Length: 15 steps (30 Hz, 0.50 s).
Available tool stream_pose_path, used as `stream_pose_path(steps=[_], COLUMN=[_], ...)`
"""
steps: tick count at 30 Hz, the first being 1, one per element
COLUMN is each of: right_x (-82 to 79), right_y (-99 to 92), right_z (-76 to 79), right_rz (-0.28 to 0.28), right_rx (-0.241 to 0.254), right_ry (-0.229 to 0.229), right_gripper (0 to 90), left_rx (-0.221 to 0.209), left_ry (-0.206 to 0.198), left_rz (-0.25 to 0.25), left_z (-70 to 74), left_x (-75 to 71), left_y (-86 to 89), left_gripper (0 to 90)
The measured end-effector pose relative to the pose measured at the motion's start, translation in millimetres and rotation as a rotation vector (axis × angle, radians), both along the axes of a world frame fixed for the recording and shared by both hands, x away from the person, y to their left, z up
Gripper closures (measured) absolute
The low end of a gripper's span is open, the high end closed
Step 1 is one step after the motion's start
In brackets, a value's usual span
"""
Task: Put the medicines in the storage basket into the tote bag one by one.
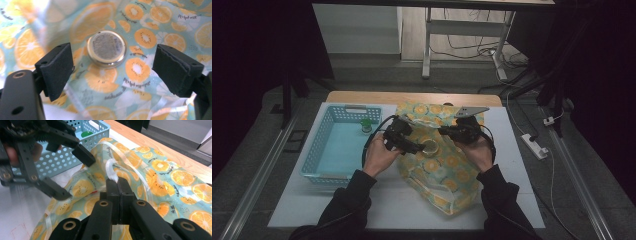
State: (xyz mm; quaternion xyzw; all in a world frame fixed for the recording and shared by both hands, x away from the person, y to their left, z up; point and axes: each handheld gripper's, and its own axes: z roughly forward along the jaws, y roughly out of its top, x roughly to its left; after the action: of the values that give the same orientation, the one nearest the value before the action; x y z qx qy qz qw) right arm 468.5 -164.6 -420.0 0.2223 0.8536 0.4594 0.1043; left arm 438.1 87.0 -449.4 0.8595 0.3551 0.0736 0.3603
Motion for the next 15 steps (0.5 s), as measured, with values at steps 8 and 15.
stream_pose_path(steps=[8,15], right_x=[0.0,0.0], right_y=[0.2,0.3], right_z=[-0.4,-0.6], right_rz=[-0.001,0.001], right_rx=[-0.004,-0.001], right_ry=[0.002,0.007], right_gripper=[90.0,90.0], left_rx=[-0.06,-0.07], left_ry=[-0.003,-0.014], left_rz=[0.045,0.082], left_z=[3.5,1.6], left_x=[-1.3,-1.2], left_y=[32.9,60.6], left_gripper=[7.7,4.0])
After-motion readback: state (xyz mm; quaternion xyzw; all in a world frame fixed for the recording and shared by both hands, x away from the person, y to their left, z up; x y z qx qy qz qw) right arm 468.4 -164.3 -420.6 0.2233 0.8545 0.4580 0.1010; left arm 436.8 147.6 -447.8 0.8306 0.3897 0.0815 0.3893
